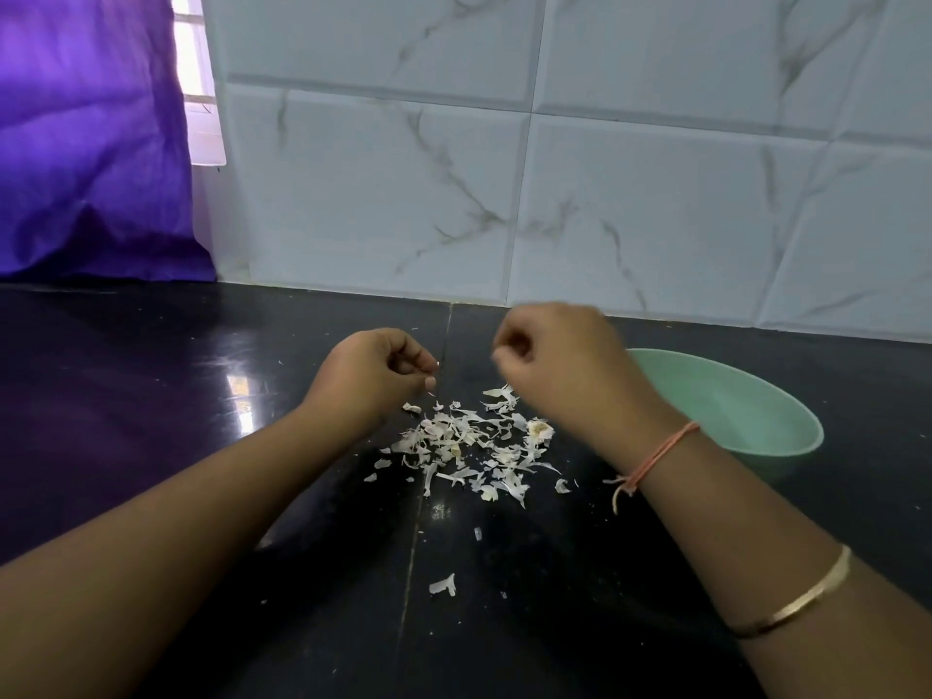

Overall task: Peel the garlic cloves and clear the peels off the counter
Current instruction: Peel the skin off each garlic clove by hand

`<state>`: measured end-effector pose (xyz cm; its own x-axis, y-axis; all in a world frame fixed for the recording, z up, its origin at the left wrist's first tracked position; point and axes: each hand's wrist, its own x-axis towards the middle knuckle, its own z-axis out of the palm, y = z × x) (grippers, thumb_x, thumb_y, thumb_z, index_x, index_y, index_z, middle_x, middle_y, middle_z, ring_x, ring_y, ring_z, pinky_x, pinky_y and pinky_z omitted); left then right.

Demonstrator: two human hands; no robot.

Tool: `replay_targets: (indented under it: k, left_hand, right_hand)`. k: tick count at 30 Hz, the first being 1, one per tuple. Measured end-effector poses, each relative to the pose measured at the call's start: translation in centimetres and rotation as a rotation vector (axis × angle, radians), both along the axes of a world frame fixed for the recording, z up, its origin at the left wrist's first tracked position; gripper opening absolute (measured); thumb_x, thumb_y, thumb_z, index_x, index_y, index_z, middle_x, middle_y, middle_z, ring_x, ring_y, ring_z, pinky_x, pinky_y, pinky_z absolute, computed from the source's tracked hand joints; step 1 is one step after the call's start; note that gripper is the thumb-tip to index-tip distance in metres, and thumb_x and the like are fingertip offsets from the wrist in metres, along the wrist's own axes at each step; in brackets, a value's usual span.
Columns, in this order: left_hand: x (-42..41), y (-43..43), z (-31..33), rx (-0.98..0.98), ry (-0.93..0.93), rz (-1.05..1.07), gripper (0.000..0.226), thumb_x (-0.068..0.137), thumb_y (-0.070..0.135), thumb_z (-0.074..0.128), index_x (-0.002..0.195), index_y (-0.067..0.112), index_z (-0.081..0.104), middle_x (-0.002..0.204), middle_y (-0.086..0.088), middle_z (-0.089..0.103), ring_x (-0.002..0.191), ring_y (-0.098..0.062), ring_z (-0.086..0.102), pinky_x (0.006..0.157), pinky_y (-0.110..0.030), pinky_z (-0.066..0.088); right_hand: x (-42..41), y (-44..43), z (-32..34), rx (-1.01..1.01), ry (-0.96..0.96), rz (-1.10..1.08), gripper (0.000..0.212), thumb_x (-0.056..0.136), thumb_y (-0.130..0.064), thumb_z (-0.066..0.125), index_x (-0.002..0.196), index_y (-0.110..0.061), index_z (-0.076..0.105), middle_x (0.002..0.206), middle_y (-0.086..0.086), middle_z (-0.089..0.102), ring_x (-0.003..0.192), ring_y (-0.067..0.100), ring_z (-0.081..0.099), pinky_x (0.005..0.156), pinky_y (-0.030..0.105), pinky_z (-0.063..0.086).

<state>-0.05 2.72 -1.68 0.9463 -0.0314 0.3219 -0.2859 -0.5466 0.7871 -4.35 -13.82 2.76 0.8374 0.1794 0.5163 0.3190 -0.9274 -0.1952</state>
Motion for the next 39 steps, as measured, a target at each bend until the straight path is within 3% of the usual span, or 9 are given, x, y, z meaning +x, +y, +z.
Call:
replay_targets:
  k: [3, 5, 8, 13, 20, 23, 27, 33, 39]
  left_hand:
    - [0.4, 0.5, 0.1, 0.118, 0.048, -0.02, 0.026, 0.078, 0.006, 0.07, 0.066, 0.028, 0.062, 0.066, 0.005, 0.062, 0.059, -0.008, 0.054, 0.068, -0.027, 0.046]
    - [0.6, 0.8, 0.3, 0.162, 0.064, -0.029, 0.026, 0.077, 0.006, 0.071, 0.066, 0.028, 0.062, 0.067, 0.005, 0.063, 0.061, -0.009, 0.055, 0.069, -0.026, 0.047]
    - [0.6, 1.1, 0.7, 0.169, 0.038, -0.001, 0.023, 0.077, 0.005, 0.071, 0.07, 0.025, 0.062, 0.069, 0.007, 0.062, 0.062, -0.006, 0.054, 0.063, -0.021, 0.045]
    - [1.1, 1.7, 1.0, 0.166, -0.016, 0.102, 0.022, 0.078, 0.0, 0.067, 0.08, 0.021, 0.063, 0.072, 0.011, 0.06, 0.075, -0.011, 0.058, 0.069, -0.022, 0.044]
    - [1.1, 1.8, 0.9, 0.227, -0.006, 0.108, 0.022, 0.081, 0.004, 0.066, 0.077, 0.025, 0.061, 0.077, 0.01, 0.06, 0.081, -0.013, 0.058, 0.066, -0.022, 0.041]
    - [0.8, 1.6, 0.9, 0.302, 0.022, 0.057, 0.018, 0.083, 0.007, 0.065, 0.092, 0.024, 0.065, 0.09, 0.007, 0.061, 0.086, -0.01, 0.056, 0.072, -0.02, 0.036]
    - [0.3, 0.9, 0.5, 0.498, 0.102, -0.011, 0.034, 0.088, 0.012, 0.059, 0.115, 0.033, 0.063, 0.101, 0.001, 0.062, 0.088, -0.015, 0.055, 0.071, -0.017, 0.034]
    - [0.4, 0.5, -0.3, 0.51, 0.115, -0.035, 0.022, 0.087, 0.013, 0.061, 0.099, 0.027, 0.072, 0.098, 0.004, 0.068, 0.088, -0.009, 0.06, 0.075, -0.016, 0.04]
    - [0.6, 0.4, -0.9, 0.533, 0.078, -0.05, 0.014, 0.088, 0.016, 0.059, 0.085, 0.028, 0.065, 0.084, 0.01, 0.061, 0.077, -0.008, 0.053, 0.068, -0.021, 0.038]
  right_hand:
    - [0.3, 1.2, -1.9, -0.115, 0.313, 0.097, 0.039, 0.08, -0.053, 0.063, 0.105, -0.023, 0.064, 0.105, -0.003, 0.064, 0.098, 0.016, 0.058, 0.082, 0.031, 0.047]
    - [0.6, 1.5, -3.0, -0.183, 0.406, 0.098, 0.054, 0.078, -0.061, 0.059, 0.113, -0.02, 0.062, 0.108, 0.001, 0.061, 0.101, 0.019, 0.056, 0.081, 0.031, 0.046]
    - [1.1, 1.8, -4.1, -0.176, 0.4, 0.131, 0.047, 0.083, -0.053, 0.06, 0.108, -0.014, 0.062, 0.106, 0.006, 0.056, 0.099, 0.022, 0.054, 0.078, 0.03, 0.043]
    - [1.5, 1.8, -4.3, -0.078, 0.363, 0.178, 0.013, 0.088, -0.016, 0.057, 0.096, -0.015, 0.067, 0.096, 0.003, 0.065, 0.093, 0.021, 0.059, 0.069, 0.023, 0.038]
    - [1.8, 0.7, -3.5, 0.068, 0.13, 0.068, 0.019, 0.088, -0.011, 0.048, 0.092, -0.014, 0.066, 0.098, 0.002, 0.064, 0.092, 0.018, 0.057, 0.072, 0.024, 0.038]
    - [1.8, 0.8, -3.3, 0.118, 0.12, 0.066, 0.027, 0.088, -0.008, 0.043, 0.095, -0.015, 0.068, 0.1, 0.001, 0.059, 0.092, 0.018, 0.055, 0.071, 0.023, 0.033]
    - [1.4, 0.8, -2.8, 0.098, 0.201, 0.08, 0.036, 0.083, 0.0, 0.042, 0.094, -0.018, 0.072, 0.1, 0.0, 0.061, 0.08, 0.014, 0.052, 0.068, 0.022, 0.033]
    - [1.2, 0.3, -2.0, 0.047, 0.322, 0.064, 0.04, 0.084, 0.002, 0.044, 0.105, -0.021, 0.069, 0.103, -0.003, 0.066, 0.076, 0.009, 0.051, 0.065, 0.019, 0.037]
    - [1.2, 1.0, -3.7, -0.123, 0.426, 0.105, 0.027, 0.088, -0.011, 0.052, 0.106, -0.023, 0.068, 0.113, 0.001, 0.065, 0.1, 0.019, 0.06, 0.08, 0.023, 0.043]
